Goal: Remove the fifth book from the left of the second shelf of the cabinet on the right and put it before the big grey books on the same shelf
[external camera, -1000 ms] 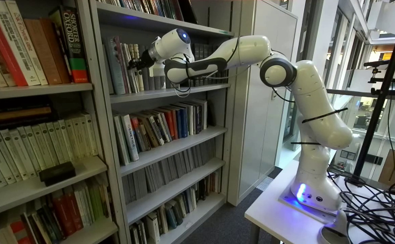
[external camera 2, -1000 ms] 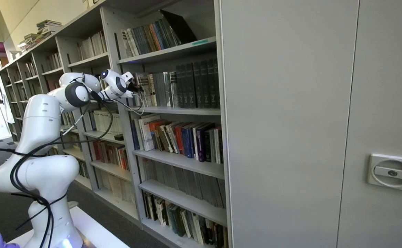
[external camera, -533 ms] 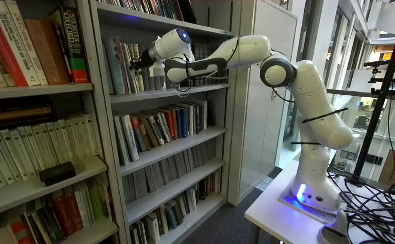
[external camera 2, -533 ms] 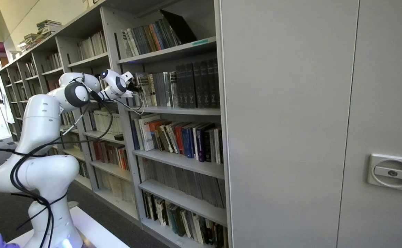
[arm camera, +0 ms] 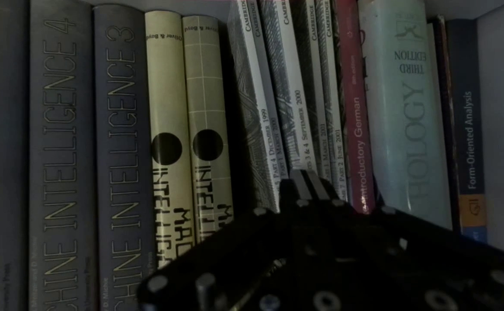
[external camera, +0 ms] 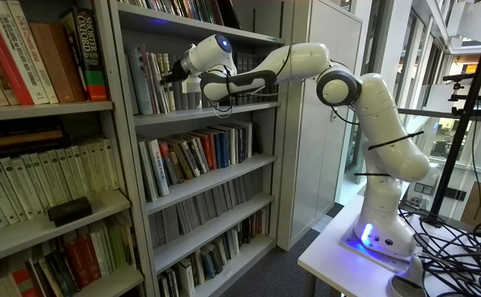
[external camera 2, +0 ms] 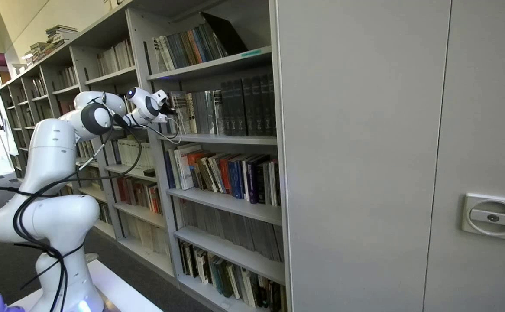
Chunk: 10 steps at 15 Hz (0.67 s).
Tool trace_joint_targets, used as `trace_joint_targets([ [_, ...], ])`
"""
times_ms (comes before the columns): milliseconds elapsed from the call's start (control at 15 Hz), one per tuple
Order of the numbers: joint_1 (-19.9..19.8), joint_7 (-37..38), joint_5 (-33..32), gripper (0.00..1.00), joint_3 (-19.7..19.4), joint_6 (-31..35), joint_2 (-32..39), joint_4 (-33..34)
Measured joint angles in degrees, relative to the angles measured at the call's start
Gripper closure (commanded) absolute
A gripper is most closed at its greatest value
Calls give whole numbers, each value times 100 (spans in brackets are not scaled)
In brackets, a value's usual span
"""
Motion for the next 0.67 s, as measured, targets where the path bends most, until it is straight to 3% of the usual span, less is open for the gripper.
trace_joint_targets([
  [667, 76, 1, 4, 0, 0, -1, 36, 13],
])
